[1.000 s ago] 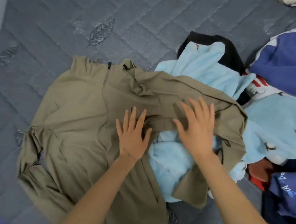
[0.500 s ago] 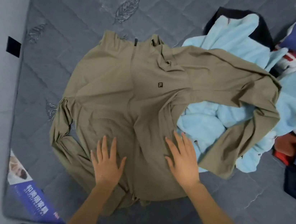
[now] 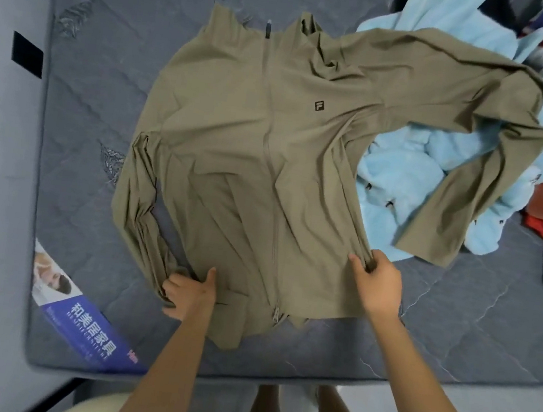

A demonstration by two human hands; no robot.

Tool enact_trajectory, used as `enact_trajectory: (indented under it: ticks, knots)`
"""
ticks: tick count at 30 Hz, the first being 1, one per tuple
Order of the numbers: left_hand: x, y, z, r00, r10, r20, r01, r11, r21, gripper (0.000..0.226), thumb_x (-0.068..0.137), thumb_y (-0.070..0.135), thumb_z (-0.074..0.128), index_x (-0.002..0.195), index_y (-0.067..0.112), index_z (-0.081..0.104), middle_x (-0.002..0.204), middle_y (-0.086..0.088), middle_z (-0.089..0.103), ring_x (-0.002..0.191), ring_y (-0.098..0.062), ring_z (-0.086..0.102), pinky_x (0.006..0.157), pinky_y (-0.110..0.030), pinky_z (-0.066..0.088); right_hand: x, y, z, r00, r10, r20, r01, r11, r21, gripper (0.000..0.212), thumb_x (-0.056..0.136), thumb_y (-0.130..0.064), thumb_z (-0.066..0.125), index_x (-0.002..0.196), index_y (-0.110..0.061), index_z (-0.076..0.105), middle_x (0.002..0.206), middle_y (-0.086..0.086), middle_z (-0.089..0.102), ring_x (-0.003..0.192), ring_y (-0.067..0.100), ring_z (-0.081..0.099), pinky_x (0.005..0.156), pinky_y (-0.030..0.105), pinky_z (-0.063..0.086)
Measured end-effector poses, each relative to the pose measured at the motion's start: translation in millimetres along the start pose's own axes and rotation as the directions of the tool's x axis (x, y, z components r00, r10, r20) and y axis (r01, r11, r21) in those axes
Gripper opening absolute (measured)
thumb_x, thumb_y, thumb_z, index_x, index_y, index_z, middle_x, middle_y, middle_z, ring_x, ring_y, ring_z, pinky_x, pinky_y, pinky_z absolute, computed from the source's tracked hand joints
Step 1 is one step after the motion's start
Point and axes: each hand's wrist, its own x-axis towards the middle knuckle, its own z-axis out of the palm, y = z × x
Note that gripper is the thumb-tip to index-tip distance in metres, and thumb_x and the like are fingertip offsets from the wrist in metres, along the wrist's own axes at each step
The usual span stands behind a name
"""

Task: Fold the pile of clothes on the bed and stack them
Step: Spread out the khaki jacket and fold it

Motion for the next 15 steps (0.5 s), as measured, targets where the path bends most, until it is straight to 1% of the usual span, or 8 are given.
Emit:
enact_trajectory:
  ticks: [2,6,8,9,10,12,13,15]
  knots:
    - [0,-8,4,0.999,0.045,-0.021,-0.044,0.998,0.044,0.072,0.083,0.047,0.065,0.133,0.004,0.036,0.141,-0.018,0.032,0.136,-0.031,0.029,0.115,-0.052,0.010,-13,2,-2,1.000,-0.008,-0.020,0.009,0.999,0.048,0.043,0.089,-0.029,0.064,0.065,-0.011,0.033,0.055,0.002,0.036,0.054,0.021,0.036,0.051,0.034,0.029]
    - [-7,-21,13,0.991,0.134,0.002,-0.134,0.990,0.043,0.031,0.088,0.036,0.063,0.108,0.012,0.061,0.145,-0.013,0.028,0.136,-0.029,0.027,0.115,-0.048,-0.004,-30,14,-1,0.999,0.031,-0.006,-0.030,0.989,0.141,0.045,0.092,-0.029,0.061,0.063,-0.012,0.032,0.056,0.002,0.038,0.057,0.018,0.034,0.054,0.035,0.027]
    - [-8,-29,13,0.986,0.167,-0.011,-0.167,0.986,0.010,0.023,0.090,0.030,0.062,0.102,0.010,0.067,0.148,-0.010,0.028,0.136,-0.026,0.029,0.116,-0.048,-0.003,-35,18,-7,0.998,0.057,0.022,-0.059,0.991,0.116,0.045,0.092,-0.029,0.061,0.062,-0.013,0.031,0.056,0.001,0.038,0.058,0.019,0.035,0.054,0.035,0.028]
    - [-8,-33,11,0.986,0.164,-0.019,-0.164,0.986,-0.026,0.021,0.091,0.027,0.061,0.101,0.009,0.067,0.146,-0.009,0.033,0.134,-0.026,0.033,0.115,-0.049,-0.001,-37,19,-13,0.997,0.068,0.024,-0.071,0.991,0.116,0.045,0.092,-0.029,0.061,0.061,-0.014,0.031,0.056,0.001,0.038,0.058,0.019,0.035,0.053,0.034,0.028]
    - [-8,-38,8,0.986,0.161,-0.041,-0.163,0.984,-0.073,0.018,0.092,0.023,0.058,0.098,0.008,0.065,0.138,-0.010,0.043,0.129,-0.027,0.039,0.115,-0.050,0.001,-38,21,-21,0.996,0.084,0.020,-0.086,0.988,0.126,0.045,0.091,-0.029,0.061,0.061,-0.014,0.032,0.055,0.001,0.039,0.057,0.018,0.036,0.053,0.032,0.028]
    - [-11,-49,-1,0.982,0.162,-0.101,-0.177,0.970,-0.167,0.012,0.096,0.016,0.050,0.090,0.007,0.055,0.107,-0.016,0.058,0.109,-0.031,0.052,0.114,-0.049,0.014,-40,24,-38,0.993,0.113,0.019,-0.115,0.984,0.139,0.045,0.090,-0.029,0.063,0.059,-0.013,0.035,0.055,0.002,0.042,0.056,0.018,0.038,0.053,0.031,0.029]
    - [-13,-56,-6,0.975,0.170,-0.143,-0.197,0.959,-0.205,0.012,0.097,0.014,0.046,0.090,0.006,0.051,0.097,-0.020,0.060,0.101,-0.034,0.055,0.109,-0.050,0.026,-40,26,-46,0.992,0.122,0.024,-0.124,0.983,0.135,0.044,0.090,-0.029,0.064,0.059,-0.013,0.037,0.056,0.003,0.044,0.057,0.019,0.040,0.053,0.031,0.030]
    - [-20,-68,-16,0.960,0.165,-0.226,-0.224,0.936,-0.271,0.011,0.099,0.011,0.040,0.097,0.002,0.047,0.095,-0.026,0.060,0.094,-0.041,0.057,0.089,-0.048,0.041,-41,31,-57,0.990,0.137,0.027,-0.139,0.985,0.106,0.041,0.090,-0.030,0.064,0.060,-0.011,0.043,0.058,0.003,0.048,0.062,0.023,0.046,0.055,0.035,0.032]
